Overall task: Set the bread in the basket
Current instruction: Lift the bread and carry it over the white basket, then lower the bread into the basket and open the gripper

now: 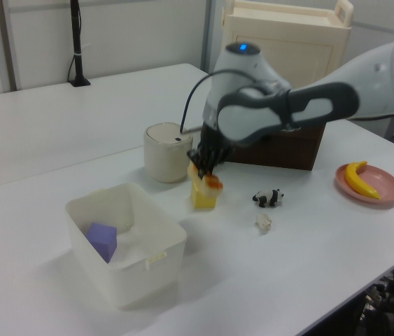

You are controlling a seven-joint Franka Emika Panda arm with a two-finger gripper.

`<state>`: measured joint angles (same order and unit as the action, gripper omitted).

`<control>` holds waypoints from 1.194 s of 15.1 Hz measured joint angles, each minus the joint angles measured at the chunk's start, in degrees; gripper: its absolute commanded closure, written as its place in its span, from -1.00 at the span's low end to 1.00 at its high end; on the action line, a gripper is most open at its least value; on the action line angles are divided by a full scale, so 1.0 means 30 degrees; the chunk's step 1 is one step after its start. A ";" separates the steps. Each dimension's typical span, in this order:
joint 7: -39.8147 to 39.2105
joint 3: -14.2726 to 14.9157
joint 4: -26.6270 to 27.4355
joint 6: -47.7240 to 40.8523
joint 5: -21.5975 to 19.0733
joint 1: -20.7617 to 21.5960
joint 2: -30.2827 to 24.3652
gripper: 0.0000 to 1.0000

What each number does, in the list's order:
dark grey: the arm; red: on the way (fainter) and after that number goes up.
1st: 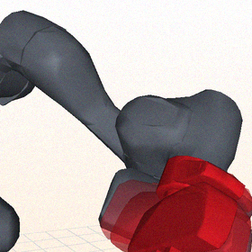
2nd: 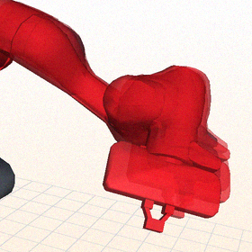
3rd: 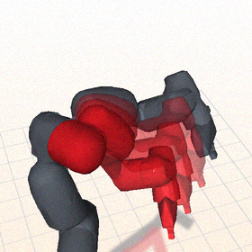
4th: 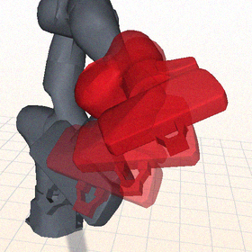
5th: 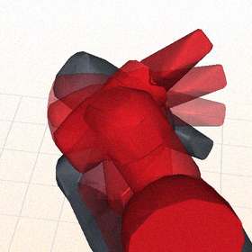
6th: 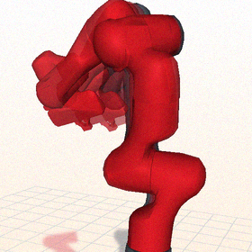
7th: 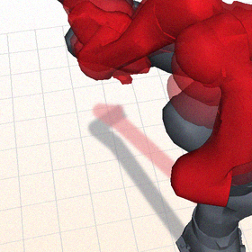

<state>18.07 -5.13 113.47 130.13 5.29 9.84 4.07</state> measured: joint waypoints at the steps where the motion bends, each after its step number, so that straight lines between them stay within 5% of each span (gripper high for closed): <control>1: 0.0117 -0.0022 -0.0175 -0.0235 -0.0118 0.0107 -0.0383 0.72; 11: 0.2115 -0.2081 -0.1218 -0.1467 -0.0372 0.3162 -0.0772 0.56; 12: 0.2169 -0.2198 -0.1327 -0.1467 -0.0372 0.3336 -0.0760 -0.09; 13: 0.2224 -0.2321 -0.1394 -0.1467 -0.0372 0.3431 -0.0742 -0.99; 18: 0.2286 -0.2407 -0.1467 -0.1469 -0.0372 0.3837 -0.0604 -1.00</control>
<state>24.93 -12.35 109.07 125.72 4.17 21.35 2.26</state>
